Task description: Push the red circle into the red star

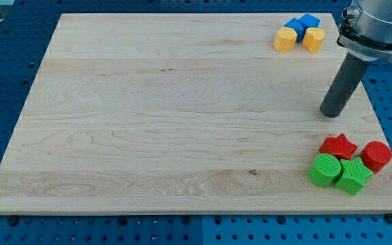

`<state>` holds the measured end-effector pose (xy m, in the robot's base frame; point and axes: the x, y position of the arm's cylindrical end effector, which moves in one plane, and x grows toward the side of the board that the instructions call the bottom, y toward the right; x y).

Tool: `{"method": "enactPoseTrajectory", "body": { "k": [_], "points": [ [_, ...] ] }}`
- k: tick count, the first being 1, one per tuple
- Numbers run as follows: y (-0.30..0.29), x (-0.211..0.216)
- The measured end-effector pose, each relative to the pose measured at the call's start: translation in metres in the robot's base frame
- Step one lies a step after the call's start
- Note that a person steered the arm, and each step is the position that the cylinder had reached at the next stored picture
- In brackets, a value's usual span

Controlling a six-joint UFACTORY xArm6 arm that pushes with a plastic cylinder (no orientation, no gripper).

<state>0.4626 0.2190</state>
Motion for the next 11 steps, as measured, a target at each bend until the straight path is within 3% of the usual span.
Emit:
{"method": "enactPoseTrajectory", "body": {
  "k": [2, 4, 5, 7, 9, 11],
  "points": [
    [0.072, 0.030],
    [0.120, 0.086],
    [0.114, 0.108],
    [0.093, 0.111],
    [0.087, 0.105],
    [0.032, 0.086]
  ]
}}
